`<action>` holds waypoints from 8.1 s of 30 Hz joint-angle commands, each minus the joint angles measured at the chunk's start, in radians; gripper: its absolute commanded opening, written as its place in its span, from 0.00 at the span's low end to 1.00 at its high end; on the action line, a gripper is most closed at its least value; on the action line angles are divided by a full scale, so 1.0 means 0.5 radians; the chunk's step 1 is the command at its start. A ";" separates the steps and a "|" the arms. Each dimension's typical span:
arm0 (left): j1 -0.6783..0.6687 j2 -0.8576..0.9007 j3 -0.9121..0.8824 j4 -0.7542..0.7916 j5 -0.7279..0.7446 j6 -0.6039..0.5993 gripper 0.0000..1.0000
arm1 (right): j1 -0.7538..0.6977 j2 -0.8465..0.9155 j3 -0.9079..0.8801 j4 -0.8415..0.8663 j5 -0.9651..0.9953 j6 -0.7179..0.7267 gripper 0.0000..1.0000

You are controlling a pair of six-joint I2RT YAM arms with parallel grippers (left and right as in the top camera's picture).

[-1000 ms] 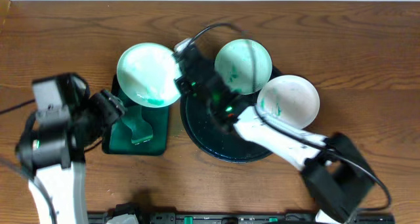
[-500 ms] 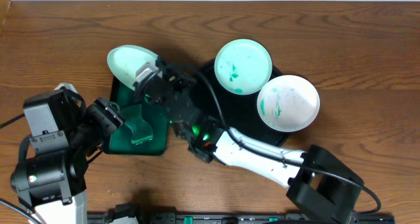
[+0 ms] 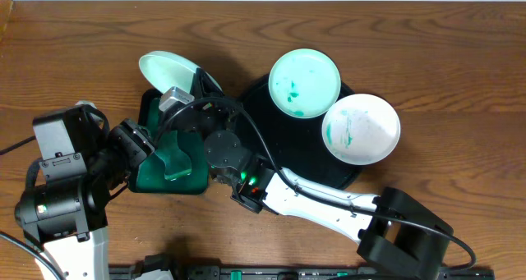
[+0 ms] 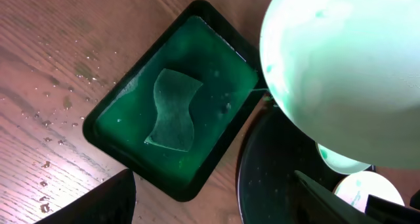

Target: Clean dirty plates on tray and stack at the side

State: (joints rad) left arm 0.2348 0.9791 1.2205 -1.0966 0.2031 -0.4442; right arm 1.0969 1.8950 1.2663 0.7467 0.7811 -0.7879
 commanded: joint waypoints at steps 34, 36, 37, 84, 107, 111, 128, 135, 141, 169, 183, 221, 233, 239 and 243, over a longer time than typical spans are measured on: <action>0.008 0.185 0.040 0.009 -0.032 0.013 0.75 | -2.515 -0.761 0.021 -2.940 -2.065 2.425 0.01; 0.008 0.210 0.040 0.010 -0.031 0.013 0.75 | -2.791 -0.694 0.017 -3.010 -2.065 2.426 0.01; 0.008 0.217 0.040 0.011 -0.031 0.012 0.74 | -2.892 -0.658 0.016 -3.037 -2.063 2.426 0.01; -0.027 0.249 0.040 0.018 0.208 0.267 0.75 | -2.308 -0.272 -0.098 -3.066 -1.949 1.780 0.01; -0.359 0.358 0.039 0.072 0.199 0.314 0.74 | -2.454 -0.428 -0.121 -2.999 -2.277 1.745 0.78; -0.359 0.359 0.039 0.072 0.199 0.314 0.74 | -2.673 -0.262 -0.153 -3.088 -2.489 1.698 0.72; -0.359 0.359 0.039 0.073 0.200 0.320 0.74 | -2.586 -0.222 -0.224 -3.050 -2.690 1.617 0.01; -0.361 0.359 0.039 0.071 0.200 0.320 0.75 | -2.163 -0.481 -0.224 -3.066 -2.398 1.595 0.01; -0.436 0.384 0.038 0.071 0.200 0.321 0.75 | -1.695 -0.352 -0.296 -2.983 -1.968 1.770 0.01; -0.445 1.186 -0.134 0.163 -0.696 -0.192 0.59 | -1.456 -0.083 -0.317 -2.898 -1.788 2.090 0.01; -0.323 1.663 -0.403 0.729 -0.323 0.006 0.24 | -1.455 -0.083 -0.317 -2.893 -1.788 2.090 0.01; -0.827 1.186 -0.234 0.699 0.169 0.023 0.07 | -1.456 -0.083 -0.317 -2.876 -1.788 2.091 0.01; -1.482 1.656 -0.234 1.192 0.119 -0.417 0.07 | -1.456 -0.083 -0.317 -2.876 -1.788 2.128 0.01; -1.582 1.946 -0.234 1.588 0.589 -0.545 0.07 | -1.456 -0.083 -0.317 -2.876 -1.788 2.128 0.01; -1.678 2.142 -0.234 1.819 0.840 -0.546 0.07 | -1.456 -0.083 -0.317 -2.876 -1.788 2.129 0.01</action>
State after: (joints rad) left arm -0.5335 1.9244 1.1072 -0.2451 0.4126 -0.6891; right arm 0.3592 1.8446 1.1095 -0.7021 -0.1272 0.2600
